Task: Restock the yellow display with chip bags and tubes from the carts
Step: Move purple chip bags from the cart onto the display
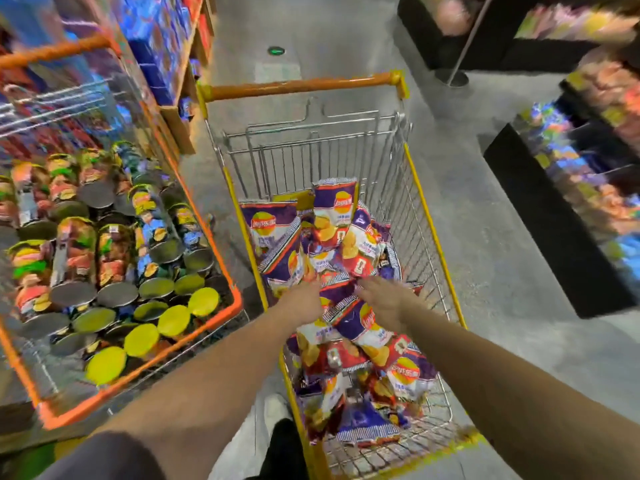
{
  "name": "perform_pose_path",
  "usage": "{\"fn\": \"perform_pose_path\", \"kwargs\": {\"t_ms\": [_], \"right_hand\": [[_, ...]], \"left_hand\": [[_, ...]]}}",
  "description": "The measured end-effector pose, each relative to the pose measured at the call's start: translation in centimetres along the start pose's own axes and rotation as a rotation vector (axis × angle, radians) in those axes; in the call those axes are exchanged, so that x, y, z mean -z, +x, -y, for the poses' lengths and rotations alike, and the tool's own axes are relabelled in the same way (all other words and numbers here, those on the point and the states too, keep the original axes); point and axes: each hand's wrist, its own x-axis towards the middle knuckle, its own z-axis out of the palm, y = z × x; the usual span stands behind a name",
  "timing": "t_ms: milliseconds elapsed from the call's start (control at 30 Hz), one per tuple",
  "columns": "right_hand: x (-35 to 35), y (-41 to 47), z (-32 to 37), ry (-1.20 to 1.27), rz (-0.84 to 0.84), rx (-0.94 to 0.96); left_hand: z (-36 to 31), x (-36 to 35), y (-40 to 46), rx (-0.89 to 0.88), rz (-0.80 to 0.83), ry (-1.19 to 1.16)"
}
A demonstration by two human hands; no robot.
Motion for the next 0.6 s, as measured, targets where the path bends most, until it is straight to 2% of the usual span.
{"fn": "perform_pose_path", "kwargs": {"t_ms": [133,333,467,533,600], "right_hand": [[-0.3,3.9,0.4,-0.177,0.080,0.041],[-0.7,4.7,1.0,-0.341,0.188,0.069],[-0.7,3.0,0.9,-0.347,0.213,0.109],[-1.5,1.6,0.7,-0.279,0.208,0.076],[-2.4,-0.2,0.6,-0.103,0.205,-0.016]], "left_hand": [[0.7,-0.4,4.5,-0.041,0.066,0.146],[1.6,-1.0,6.1,0.022,0.230,0.150],[1.6,-1.3,5.4,0.011,0.340,0.130],[1.1,-1.7,4.2,-0.018,0.300,0.139],[0.4,-2.2,2.5,-0.044,0.223,0.149]]}}
